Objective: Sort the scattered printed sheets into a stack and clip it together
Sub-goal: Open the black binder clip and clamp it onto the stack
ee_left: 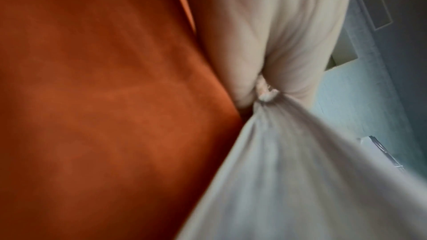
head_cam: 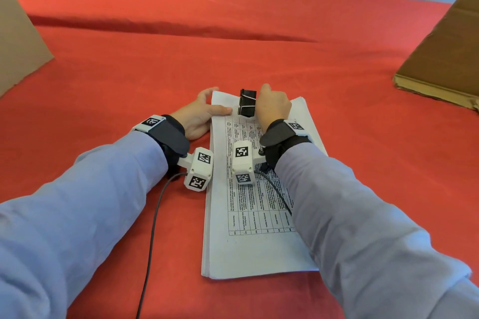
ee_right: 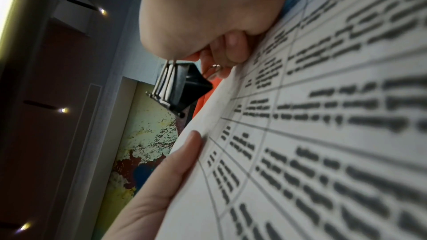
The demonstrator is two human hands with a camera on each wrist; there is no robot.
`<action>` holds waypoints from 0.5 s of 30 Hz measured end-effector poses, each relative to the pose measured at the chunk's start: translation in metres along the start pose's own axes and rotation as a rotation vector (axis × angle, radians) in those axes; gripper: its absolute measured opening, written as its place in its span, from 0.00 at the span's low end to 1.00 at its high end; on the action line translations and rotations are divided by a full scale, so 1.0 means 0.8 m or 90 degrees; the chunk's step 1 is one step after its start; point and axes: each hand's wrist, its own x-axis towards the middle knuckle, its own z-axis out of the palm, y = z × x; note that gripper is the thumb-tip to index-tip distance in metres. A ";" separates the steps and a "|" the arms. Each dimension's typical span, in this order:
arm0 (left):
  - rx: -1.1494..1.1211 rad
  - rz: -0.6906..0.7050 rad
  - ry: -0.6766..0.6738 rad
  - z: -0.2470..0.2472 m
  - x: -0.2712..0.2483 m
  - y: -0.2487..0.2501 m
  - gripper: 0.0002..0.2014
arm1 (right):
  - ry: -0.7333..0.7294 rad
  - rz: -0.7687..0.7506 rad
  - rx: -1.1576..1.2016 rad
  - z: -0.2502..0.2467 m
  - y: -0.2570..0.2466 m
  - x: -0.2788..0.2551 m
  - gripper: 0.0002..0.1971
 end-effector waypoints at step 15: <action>0.014 0.018 0.103 0.046 -0.068 0.049 0.15 | 0.017 -0.169 0.000 -0.091 -0.058 0.000 0.21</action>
